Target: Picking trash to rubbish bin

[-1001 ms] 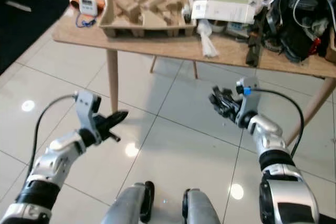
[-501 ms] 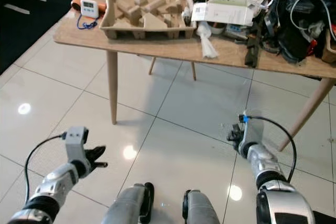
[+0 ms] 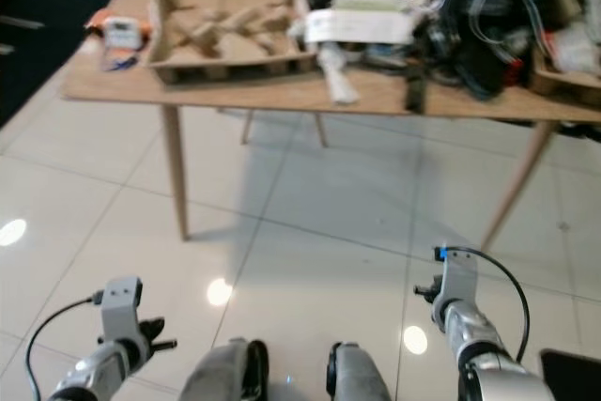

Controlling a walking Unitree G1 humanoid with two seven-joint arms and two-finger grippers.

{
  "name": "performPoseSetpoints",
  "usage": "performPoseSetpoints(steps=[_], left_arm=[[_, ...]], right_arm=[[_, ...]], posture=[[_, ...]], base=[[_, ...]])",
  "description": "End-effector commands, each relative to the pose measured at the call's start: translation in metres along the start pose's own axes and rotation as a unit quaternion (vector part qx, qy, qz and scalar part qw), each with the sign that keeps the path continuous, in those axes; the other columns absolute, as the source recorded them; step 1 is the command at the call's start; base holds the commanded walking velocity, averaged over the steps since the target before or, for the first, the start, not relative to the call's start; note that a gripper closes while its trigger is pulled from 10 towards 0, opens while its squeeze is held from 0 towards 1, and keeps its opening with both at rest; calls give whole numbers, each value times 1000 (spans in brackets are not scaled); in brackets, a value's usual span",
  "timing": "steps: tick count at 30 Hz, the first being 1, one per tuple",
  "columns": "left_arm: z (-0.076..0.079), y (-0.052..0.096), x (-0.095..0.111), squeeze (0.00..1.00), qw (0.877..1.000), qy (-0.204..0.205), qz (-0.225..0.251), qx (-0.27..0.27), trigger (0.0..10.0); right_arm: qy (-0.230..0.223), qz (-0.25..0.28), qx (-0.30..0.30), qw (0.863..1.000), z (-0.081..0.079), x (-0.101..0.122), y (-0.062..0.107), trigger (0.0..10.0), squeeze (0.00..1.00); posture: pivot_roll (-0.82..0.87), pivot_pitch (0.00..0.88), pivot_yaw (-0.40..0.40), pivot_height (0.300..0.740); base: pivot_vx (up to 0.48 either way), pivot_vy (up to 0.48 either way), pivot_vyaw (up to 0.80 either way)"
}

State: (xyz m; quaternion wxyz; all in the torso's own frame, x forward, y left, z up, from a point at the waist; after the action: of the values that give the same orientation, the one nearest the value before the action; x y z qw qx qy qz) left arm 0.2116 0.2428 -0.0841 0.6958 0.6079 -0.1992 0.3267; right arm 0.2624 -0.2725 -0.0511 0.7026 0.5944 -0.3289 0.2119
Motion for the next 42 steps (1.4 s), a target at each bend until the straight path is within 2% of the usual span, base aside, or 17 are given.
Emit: performPoseSetpoints(steps=[1,17,24,31,36,42], left_arm=[[0,3,-15,0,1000,2,-20,5,10000],[-1,4,-23,0,999,2,-30,13,10000],[-1,6,-33,0,999,4,-46,22,10000],[2,8,-49,0,996,23,-70,50,10000],[8,6,-52,0,996,22,-75,50,10000],[9,5,-52,0,995,26,-75,52,10000]], right_arm=[[-8,-21,-5,1000,1,-14,2,10000,0],[-9,-34,-11,999,-1,-19,2,10000,0],[-16,-57,-15,998,-2,-34,4,10000,0],[-16,-95,-19,995,-7,-62,10,10000,0],[-12,-109,-22,994,-7,-73,13,10000,0],[-16,-118,-28,992,-5,-80,15,10000,0]], posture=[[96,188,12,740],[97,190,11,740],[95,185,10,740],[95,177,8,740],[89,173,10,740],[81,168,12,740]], base=[[0,0,-788],[0,0,-779],[0,0,-783],[0,0,-788],[0,0,-783],[0,0,-786]])
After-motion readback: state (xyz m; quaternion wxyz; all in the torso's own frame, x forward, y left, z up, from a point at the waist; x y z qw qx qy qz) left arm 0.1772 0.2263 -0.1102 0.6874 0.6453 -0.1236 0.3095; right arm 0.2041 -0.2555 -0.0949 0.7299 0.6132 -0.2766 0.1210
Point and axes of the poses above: a point about 5 cm out from each wrist's last joint towards the gripper, its own y axis pointing back from the gripper into the wrist, its own x axis along the axis of the wrist's last joint, z = x × y, the point moved 3 cm from there along -y, pointing out of the wrist towards the gripper, and after that the axes turned 2 degrees about y, right-handed, at the moved point
